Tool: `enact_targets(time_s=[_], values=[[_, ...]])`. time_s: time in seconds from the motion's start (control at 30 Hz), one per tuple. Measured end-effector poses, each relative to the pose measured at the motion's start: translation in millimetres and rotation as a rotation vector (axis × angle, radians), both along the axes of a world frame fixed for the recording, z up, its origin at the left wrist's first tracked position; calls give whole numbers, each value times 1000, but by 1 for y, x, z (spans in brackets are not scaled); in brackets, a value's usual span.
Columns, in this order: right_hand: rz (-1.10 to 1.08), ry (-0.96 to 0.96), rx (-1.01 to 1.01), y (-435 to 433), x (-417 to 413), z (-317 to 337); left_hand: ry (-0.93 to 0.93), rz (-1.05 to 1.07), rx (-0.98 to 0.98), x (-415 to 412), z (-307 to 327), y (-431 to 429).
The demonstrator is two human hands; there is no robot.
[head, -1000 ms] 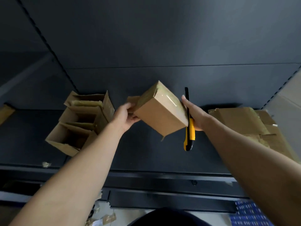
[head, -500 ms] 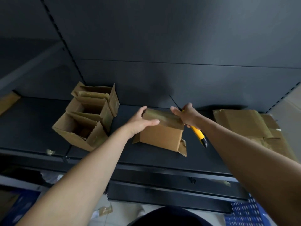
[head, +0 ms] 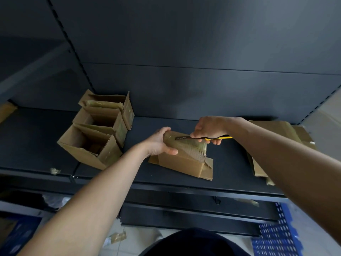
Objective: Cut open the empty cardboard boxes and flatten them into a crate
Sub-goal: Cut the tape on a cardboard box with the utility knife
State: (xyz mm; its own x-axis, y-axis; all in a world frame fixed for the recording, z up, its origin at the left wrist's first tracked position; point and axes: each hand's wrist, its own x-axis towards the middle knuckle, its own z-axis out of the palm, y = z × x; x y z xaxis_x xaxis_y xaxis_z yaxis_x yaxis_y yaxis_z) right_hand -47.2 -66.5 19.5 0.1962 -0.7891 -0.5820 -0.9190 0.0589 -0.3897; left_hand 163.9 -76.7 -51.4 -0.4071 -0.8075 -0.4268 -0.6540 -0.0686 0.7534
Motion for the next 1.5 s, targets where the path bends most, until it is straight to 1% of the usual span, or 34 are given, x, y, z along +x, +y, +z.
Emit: enact_targets(time_s=[0.13,0.27,0.37,0.47,0.53,0.63,0.83,1.0,1.07,1.13,1.23,1.33,1.5], values=[[53,164,-67,4,13,8,-7,0,-27,0,-2,1],[109,320,-43,10,35,14,-12,6,-28,-1,-1,2],[182,460,-63,12,51,21,-16,-5,-25,-2,0,2],[220,585,-39,15,53,29,-41,-22,-32,-4,1,3],[241,632,-52,17,52,29,-52,-21,-36,-5,2,4],[284,648,-130,20,53,25,-69,-12,-34,-9,4,4],[268,641,-51,26,45,26,-134,-40,-38,-15,8,4],[266,599,-120,33,45,4,-183,-41,-53,-17,6,6],[238,590,-42,33,40,8,-196,-51,-41,-16,6,5],[188,582,82,28,27,23,-215,-69,-26,-15,6,5],[105,533,204,21,8,34,-219,-77,-9,-16,6,4],[48,501,251,20,-5,31,-238,-77,-9,-15,6,4],[-38,447,272,21,-27,30,-241,-52,0,-16,4,3]])
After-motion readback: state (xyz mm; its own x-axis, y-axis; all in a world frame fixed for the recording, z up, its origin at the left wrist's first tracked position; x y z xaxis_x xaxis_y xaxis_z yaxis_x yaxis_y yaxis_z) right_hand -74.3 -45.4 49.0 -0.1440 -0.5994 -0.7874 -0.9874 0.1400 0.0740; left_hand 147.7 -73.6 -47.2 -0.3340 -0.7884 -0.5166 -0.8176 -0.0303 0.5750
